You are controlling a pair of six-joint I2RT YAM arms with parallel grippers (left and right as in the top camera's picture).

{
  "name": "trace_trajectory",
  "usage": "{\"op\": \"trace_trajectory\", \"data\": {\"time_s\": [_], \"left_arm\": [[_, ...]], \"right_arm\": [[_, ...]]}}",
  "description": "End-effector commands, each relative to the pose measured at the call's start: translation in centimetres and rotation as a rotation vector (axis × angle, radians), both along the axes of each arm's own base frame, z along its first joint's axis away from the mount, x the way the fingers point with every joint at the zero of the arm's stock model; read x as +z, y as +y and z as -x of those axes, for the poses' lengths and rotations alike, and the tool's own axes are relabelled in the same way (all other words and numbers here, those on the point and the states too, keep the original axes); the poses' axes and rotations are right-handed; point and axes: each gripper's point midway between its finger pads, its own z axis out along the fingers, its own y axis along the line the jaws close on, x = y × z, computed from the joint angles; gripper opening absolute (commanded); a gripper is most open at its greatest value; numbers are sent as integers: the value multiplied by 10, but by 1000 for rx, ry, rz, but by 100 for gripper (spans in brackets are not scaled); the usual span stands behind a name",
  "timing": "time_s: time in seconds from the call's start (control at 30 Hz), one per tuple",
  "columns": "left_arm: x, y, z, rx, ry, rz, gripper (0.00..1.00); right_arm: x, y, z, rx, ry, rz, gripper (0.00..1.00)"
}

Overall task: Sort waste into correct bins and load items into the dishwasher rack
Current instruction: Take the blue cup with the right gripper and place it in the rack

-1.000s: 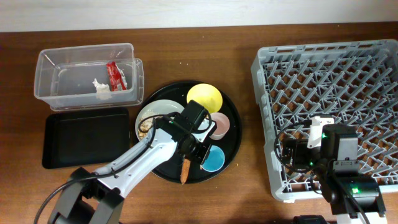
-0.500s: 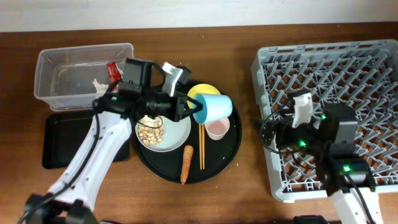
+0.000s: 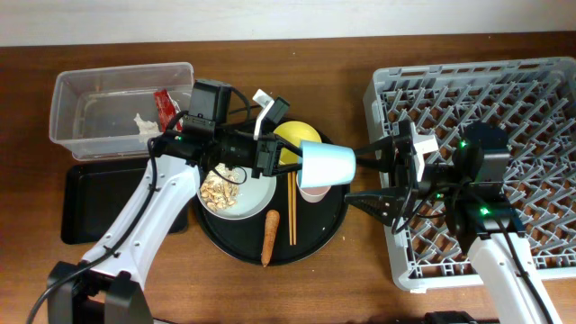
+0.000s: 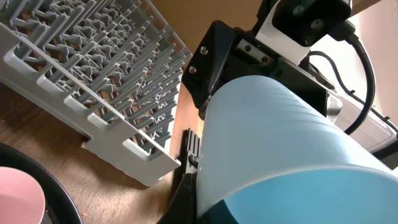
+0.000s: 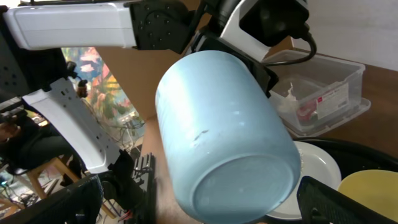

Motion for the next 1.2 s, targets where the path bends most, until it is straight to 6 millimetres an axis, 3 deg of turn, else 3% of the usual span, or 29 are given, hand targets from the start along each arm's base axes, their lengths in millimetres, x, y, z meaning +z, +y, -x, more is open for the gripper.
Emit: {"op": "trace_trajectory", "data": {"time_s": [0.0, 0.07, 0.33, 0.57, 0.67, 0.7, 0.73, 0.8, 0.83, 0.87, 0.9, 1.0, 1.03, 1.07, 1.17], "left_arm": [[4, -6, 6, -33, 25, 19, 0], [5, -14, 13, -57, 36, 16, 0], [6, -43, 20, -69, 41, -16, 0], [5, -44, 18, -59, 41, -24, 1], [-5, -43, 8, 1, 20, -74, 10], [-18, -38, -5, 80, 15, -144, 17], [-39, -22, -22, 195, 32, -257, 20], [-82, 38, -52, 420, 74, -509, 22], [-91, 66, -59, 496, 83, -589, 26], [-103, 116, -70, 646, 111, -732, 28], [-106, 136, -71, 703, 122, -788, 28], [-112, 248, -62, 998, 164, -1117, 29], [-112, 271, -57, 1053, 170, -1193, 29], [-112, 284, -53, 1083, 180, -1241, 33], [-113, 290, -51, 1094, 185, -1262, 38]], "right_arm": [[7, 0, 3, 25, -23, -11, 99], [7, 0, 2, 17, -23, -8, 100], [8, 0, 1, 18, -38, -8, 77], [8, 0, 0, 14, -42, -6, 56], [7, -1, -3, -5, -37, 0, 50], [5, -2, -7, -31, -32, 10, 49], [-2, -6, -24, -139, 25, 41, 49], [-25, -21, -54, -350, 112, 126, 49], [-37, -31, -64, -444, 147, 173, 49], [-56, -48, -77, -580, 197, 250, 49], [-62, -54, -80, -623, 213, 276, 48], [-83, -97, -83, -867, 355, 480, 44], [-83, -117, -81, -960, 392, 568, 45], [-71, -149, -70, -1106, 435, 713, 44], [-44, -190, -41, -1263, 488, 887, 45]]}}
